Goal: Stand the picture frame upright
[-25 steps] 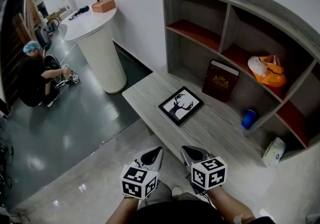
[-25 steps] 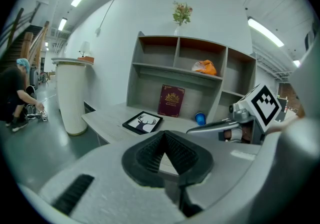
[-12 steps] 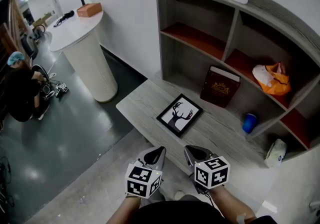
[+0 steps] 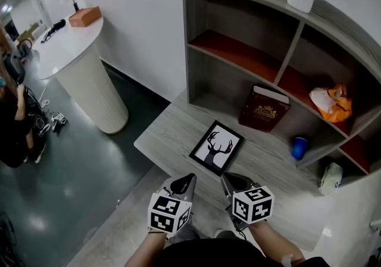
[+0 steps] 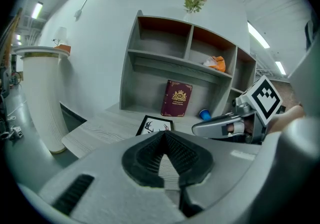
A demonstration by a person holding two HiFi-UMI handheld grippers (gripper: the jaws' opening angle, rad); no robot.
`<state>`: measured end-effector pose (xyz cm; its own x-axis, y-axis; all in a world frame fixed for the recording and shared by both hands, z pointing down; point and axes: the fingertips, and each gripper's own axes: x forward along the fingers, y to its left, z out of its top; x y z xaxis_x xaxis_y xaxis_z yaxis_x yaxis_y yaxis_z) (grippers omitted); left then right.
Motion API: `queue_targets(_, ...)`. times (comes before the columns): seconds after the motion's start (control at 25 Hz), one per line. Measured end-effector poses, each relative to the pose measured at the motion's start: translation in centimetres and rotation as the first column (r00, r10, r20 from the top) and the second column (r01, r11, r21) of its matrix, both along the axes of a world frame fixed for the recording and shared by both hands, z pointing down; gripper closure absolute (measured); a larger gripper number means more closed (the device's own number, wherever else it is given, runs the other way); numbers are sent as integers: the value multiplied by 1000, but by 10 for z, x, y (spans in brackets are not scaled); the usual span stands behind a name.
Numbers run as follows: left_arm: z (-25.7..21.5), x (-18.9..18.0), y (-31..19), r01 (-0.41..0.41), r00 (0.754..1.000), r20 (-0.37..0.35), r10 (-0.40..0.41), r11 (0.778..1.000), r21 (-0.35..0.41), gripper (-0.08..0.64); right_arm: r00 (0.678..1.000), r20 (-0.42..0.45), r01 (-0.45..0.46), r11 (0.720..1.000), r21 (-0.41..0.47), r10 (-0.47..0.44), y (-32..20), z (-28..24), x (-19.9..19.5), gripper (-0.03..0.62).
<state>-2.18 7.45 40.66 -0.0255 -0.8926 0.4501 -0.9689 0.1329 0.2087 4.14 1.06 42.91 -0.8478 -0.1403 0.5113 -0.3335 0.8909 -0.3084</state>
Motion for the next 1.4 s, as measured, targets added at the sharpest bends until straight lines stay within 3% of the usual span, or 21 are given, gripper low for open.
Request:
queue_targets(0.28,10,-36,-3,-95,996,-3,95,995,-25,561,996,-29,-88,996,19,89,-5,5,-31,592)
queue_targets(0.6,22,-60,-10,-180,984,-13,179,983,-45,561,977,-58,-203,979,20,204,-5,11,-37,592)
queue_targets(0.76,29,-52,-22,-208,978,-33,207,977,-51,561,967,-73,-243,970,9,243,-12,15,-27,592)
queue_targets(1.08,41,-37,-47,-227,974,-9,227,969,-95,561,953,-73,-295,956,-5,293,-38,27,-7,592)
queue_targets(1.4,46,-31,-66,-242,968,30,250,956,-166,561,956,-46,-293,954,-65,291,-55,40,-5,592)
